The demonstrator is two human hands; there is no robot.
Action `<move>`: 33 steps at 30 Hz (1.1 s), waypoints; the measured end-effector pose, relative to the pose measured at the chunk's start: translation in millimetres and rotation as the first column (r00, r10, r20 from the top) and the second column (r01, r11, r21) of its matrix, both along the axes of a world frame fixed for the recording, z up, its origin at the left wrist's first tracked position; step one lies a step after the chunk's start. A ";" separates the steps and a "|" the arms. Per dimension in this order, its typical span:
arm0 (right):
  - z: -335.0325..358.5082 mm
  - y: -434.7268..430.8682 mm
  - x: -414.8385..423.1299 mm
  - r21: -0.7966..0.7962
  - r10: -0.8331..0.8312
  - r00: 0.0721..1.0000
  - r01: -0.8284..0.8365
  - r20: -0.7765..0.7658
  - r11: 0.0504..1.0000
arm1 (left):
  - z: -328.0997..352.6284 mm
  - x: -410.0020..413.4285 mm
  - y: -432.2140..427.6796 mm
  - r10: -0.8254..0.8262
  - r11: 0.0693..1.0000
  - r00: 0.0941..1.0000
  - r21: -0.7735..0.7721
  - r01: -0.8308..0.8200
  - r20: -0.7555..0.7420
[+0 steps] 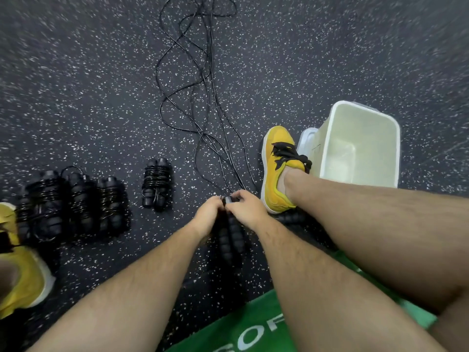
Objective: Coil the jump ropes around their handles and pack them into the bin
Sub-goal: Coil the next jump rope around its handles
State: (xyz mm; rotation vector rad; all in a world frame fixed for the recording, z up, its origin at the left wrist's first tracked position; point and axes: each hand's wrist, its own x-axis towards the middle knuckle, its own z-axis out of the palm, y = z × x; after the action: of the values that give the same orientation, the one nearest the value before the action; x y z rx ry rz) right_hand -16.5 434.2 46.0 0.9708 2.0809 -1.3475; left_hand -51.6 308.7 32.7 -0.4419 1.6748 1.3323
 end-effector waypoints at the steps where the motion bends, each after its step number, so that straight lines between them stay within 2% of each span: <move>1: 6.3 -4.0 -2.6 -0.045 0.010 1.000 -0.011 -0.015 0.999 | 4.5 -5.0 -4.4 0.067 0.996 0.996 0.054 -0.069 0.052; 3: 20.8 -12.3 -7.0 -0.090 0.027 0.998 -0.032 -0.052 0.995 | 8.1 -17.8 -16.7 0.082 0.995 0.997 0.063 -0.082 -0.007; 5: 38.3 -20.4 -11.3 -0.125 0.026 0.995 -0.037 -0.092 0.992 | 20.3 -26.3 -29.3 -0.028 0.999 0.975 -0.049 0.017 -0.219; 6: 48.6 -24.6 -13.9 -0.136 0.021 0.993 -0.036 -0.112 0.990 | 34.1 -28.4 -33.3 -0.048 0.997 0.959 -0.074 0.028 -0.279; 9: 78.6 -36.7 -29.5 -0.030 -0.017 0.987 0.013 -0.158 0.999 | 79.1 -32.7 -44.1 -0.043 0.996 0.916 -0.086 0.009 -0.400; 11: 101.1 -45.5 -44.2 -0.015 -0.095 0.984 0.094 -0.153 0.995 | 110.3 -33.2 -52.2 -0.047 0.999 0.913 0.006 0.054 -0.405; 13: 123.4 -55.0 -59.5 -0.216 -0.215 0.969 0.186 -0.120 0.959 | 139.8 -30.8 -64.0 -0.050 0.984 0.930 0.144 0.109 -0.363; 15: 144.8 -64.5 -73.5 -0.446 -0.351 0.929 0.267 -0.115 0.854 | 164.8 -24.1 -73.7 -0.028 0.953 0.964 0.285 0.105 -0.263; 16: 158.3 -68.8 -78.1 -0.507 -0.412 0.902 0.296 -0.131 0.810 | 177.2 -18.8 -77.5 -0.032 0.942 0.974 0.319 0.104 -0.225; 18: 182.5 -75.7 -82.3 -0.520 -0.475 0.864 0.332 -0.169 0.787 | 201.3 -7.9 -83.1 -0.031 0.936 0.984 0.340 0.090 -0.177; 19: 196.5 -78.9 -79.9 -0.510 -0.466 0.864 0.318 -0.191 0.799 | 212.2 -5.1 -86.1 0.001 0.941 0.985 0.332 0.058 -0.175; 21: 219.7 -85.2 -69.5 -0.494 -0.370 0.904 0.226 -0.215 0.839 | 229.0 -8.6 -89.8 0.173 0.927 0.966 0.364 -0.094 -0.192; 24: 246.3 -96.9 -35.7 -0.363 -0.030 0.960 -0.076 -0.279 0.929 | 257.0 -26.4 -83.5 0.402 0.855 0.898 0.424 -0.298 -0.180; 26: 249.2 -102.6 -12.7 -0.297 0.158 0.945 -0.245 -0.288 0.923 | 276.1 -33.6 -74.9 0.447 0.845 0.876 0.408 -0.347 -0.181; 29: 256.7 -101.8 1.4 -0.190 0.242 0.946 -0.284 -0.217 0.940 | 299.3 -32.0 -74.6 0.376 0.914 0.869 0.286 -0.289 -0.323; 31: 271.5 -100.7 -4.1 -0.144 0.153 0.954 -0.194 -0.258 0.970 | 311.7 -24.4 -81.2 0.274 0.951 0.880 0.242 -0.190 -0.387; 32: 280.4 -98.4 -9.0 -0.235 0.025 0.950 -0.102 -0.312 0.967 | 316.1 -20.5 -84.9 0.220 0.964 0.887 0.231 -0.133 -0.407; 33: 290.4 -97.8 -13.9 -0.382 -0.157 0.921 0.010 -0.356 0.924 | 320.9 -15.8 -89.5 0.170 0.972 0.891 0.222 -0.080 -0.421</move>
State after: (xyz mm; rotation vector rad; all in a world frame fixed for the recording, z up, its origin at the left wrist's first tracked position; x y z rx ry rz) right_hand -30.4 336.4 336.4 0.6793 1.9419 -2.0253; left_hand -67.4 219.2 353.6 -0.1349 1.8700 1.7782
